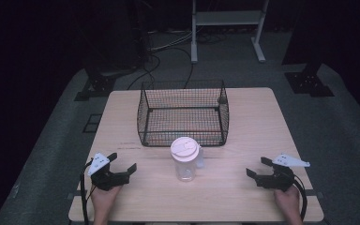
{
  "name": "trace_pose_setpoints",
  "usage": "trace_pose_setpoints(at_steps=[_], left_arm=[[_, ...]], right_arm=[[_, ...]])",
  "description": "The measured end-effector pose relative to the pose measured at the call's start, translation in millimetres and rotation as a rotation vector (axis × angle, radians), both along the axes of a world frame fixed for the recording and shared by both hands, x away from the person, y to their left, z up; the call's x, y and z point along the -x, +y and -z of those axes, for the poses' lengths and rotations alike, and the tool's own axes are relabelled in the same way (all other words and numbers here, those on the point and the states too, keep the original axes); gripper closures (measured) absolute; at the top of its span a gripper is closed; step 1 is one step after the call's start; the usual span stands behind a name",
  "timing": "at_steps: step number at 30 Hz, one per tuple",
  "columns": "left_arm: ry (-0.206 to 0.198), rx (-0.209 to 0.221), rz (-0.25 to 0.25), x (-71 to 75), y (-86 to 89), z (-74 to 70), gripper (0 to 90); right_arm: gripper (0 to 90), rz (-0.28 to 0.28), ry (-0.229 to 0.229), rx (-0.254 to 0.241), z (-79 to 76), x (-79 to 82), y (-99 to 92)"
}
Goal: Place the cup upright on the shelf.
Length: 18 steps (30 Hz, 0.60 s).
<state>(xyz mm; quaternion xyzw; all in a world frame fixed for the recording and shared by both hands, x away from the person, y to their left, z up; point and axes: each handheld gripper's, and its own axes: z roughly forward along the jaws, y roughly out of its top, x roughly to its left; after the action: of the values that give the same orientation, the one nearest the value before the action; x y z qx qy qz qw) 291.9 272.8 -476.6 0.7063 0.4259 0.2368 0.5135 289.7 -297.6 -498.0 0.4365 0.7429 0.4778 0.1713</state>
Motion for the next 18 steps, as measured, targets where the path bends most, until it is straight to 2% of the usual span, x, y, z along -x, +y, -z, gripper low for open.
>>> trace_pose_setpoints(at_steps=[10,14,18], left_arm=[[0.004,0.0,0.014,-0.7,-3.2,1.6,1.3],[0.0,-0.002,0.033,-0.5,-6.6,1.0,1.2],[-0.024,-0.011,0.077,2.6,-11.8,-1.2,1.2]], right_arm=[[12.9,-0.003,-0.004,-0.006,-0.1,0.0,-0.4],[12.9,-0.005,-0.005,-0.003,-0.1,0.3,-0.1],[12.9,-0.004,-0.006,-0.003,-0.2,0.4,-0.2]])
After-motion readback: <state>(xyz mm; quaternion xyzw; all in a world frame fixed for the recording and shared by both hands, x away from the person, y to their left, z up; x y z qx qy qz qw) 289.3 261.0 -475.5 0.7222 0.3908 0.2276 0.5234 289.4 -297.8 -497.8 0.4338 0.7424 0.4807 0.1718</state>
